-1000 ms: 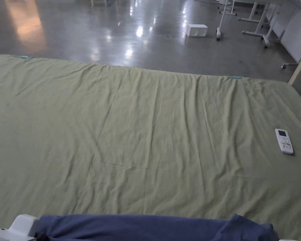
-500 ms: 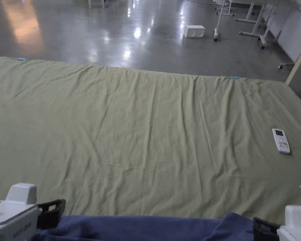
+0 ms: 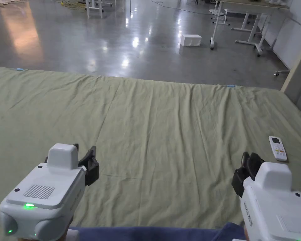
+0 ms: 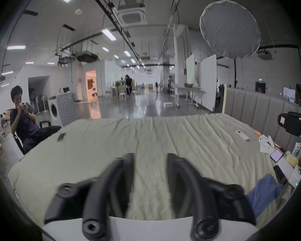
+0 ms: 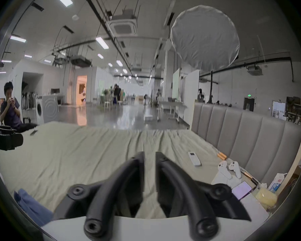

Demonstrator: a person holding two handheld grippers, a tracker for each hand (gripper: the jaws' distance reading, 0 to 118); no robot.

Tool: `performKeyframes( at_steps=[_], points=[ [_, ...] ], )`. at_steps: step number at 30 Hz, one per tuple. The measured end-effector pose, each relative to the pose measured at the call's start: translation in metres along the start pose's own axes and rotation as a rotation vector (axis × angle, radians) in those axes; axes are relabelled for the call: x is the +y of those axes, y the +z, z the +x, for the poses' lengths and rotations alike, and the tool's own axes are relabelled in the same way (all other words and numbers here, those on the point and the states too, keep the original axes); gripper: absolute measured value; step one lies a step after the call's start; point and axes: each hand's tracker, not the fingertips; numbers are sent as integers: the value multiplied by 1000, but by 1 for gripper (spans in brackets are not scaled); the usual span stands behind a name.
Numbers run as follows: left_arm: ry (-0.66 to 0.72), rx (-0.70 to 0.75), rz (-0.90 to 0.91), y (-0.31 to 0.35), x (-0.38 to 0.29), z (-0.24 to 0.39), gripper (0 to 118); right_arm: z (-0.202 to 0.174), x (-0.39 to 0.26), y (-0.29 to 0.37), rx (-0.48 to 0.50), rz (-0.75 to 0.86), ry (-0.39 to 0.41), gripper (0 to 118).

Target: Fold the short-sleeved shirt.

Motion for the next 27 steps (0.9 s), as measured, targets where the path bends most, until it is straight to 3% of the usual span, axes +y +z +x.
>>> performKeyframes(
  at_steps=[2,3,5,16,22,27],
  points=[
    [18,30,34,4,1,6,13,-6,2,-1,12,29,-5,0],
    [28,31,55,6,1,7,5,-10,4,-3,11,38,-1,0],
    [38,38,82,9,1,7,1,-16,4,0,-2,111,-20,0],
    [64,80,122,21,0,-25,0,-36,11,-3,48,118,9,0],
    [118,30,-115,20,-14,-99,0,-39,6,-9,83,91,54,0],
    [255,-93,-444,-1,-55,-173,0,-42,-5,-16,94,39,66,0]
  ],
)
